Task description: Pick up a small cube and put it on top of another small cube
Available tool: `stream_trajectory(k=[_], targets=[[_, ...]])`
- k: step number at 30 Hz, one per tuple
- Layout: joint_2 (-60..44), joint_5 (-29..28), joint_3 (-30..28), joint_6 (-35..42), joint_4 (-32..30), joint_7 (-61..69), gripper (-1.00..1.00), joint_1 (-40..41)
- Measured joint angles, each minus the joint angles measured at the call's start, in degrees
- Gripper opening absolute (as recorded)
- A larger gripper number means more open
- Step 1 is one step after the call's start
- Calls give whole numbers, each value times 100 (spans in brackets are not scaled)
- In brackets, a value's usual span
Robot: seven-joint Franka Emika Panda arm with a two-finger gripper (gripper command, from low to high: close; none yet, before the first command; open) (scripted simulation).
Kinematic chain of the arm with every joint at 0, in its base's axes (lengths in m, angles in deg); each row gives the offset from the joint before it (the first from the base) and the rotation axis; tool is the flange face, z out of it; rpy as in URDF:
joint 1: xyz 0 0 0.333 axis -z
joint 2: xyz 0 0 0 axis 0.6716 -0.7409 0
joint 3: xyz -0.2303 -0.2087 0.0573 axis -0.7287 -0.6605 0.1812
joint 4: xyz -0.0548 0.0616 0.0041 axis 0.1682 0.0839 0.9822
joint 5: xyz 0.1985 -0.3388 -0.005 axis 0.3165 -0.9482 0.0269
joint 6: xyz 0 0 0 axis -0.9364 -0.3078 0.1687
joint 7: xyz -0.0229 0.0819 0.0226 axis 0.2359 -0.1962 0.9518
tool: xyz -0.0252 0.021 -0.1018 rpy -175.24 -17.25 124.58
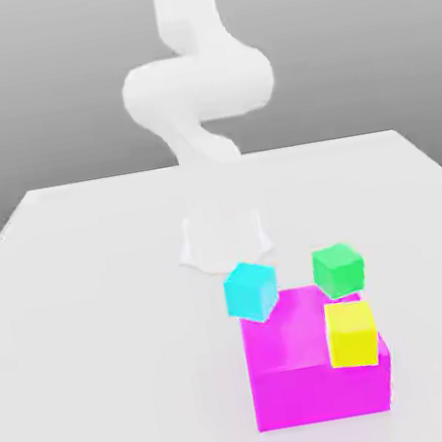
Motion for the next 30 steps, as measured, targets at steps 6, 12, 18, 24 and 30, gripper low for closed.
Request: stream_trajectory(k=[6, 12, 18, 24, 30], targets=[[-1279, -50, -212, -279, 187, -428, 0, 417], [-2522, -29, -501, -548, 370, -795, 0, 767], [-3772, 148, -828, -816, 554, -1051, 0, 1149], [-5038, 478, -1017, -1080, 738, -1206, 0, 1578], [-6317, 910, -1160, -1324, 930, -1293, 0, 2028]])
